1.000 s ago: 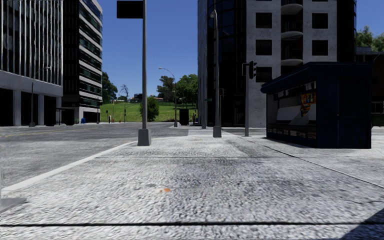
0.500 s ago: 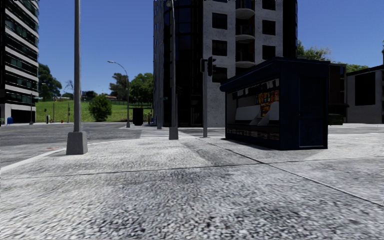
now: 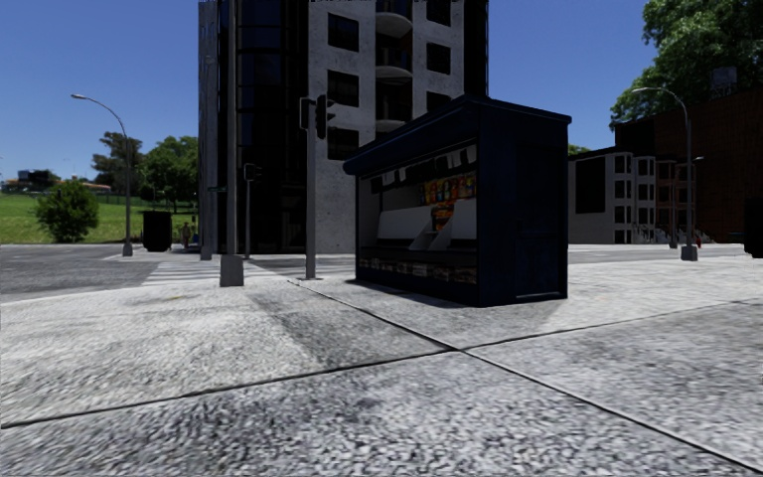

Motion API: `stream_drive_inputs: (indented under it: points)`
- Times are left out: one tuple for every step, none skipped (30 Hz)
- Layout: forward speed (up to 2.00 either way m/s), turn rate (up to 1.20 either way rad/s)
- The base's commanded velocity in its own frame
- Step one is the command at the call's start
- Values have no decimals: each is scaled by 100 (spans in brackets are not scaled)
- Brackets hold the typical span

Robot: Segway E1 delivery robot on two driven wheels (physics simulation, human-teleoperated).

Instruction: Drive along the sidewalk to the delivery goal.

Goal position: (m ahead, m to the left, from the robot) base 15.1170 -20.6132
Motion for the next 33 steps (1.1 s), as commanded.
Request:
stream_drive_inputs:
  points:
    - [200,-59]
    - [200,-59]
    - [200,-59]
    - [200,-59]
    - [200,-59]
    - [200,-59]
    - [200,-59]
    - [200,-59]
    - [200,-59]
    - [200,-59]
    - [200,-59]
    - [200,-59]
    - [200,-59]
    - [200,-59]
    - [200,-60]
    - [200,-66]
    - [200,-66]
    - [200,-67]
    - [200,-68]
    - [200,-68]
    - [200,-68]
    - [200,-68]
    - [200,-68]
    - [200,-68]
    - [200,-68]
    - [200,-68]
    - [200,-68]
    - [200,-68]
    - [200,-68]
    - [200,-68]
    - [200,-68]
    - [200,-67]
    - [200,-67]
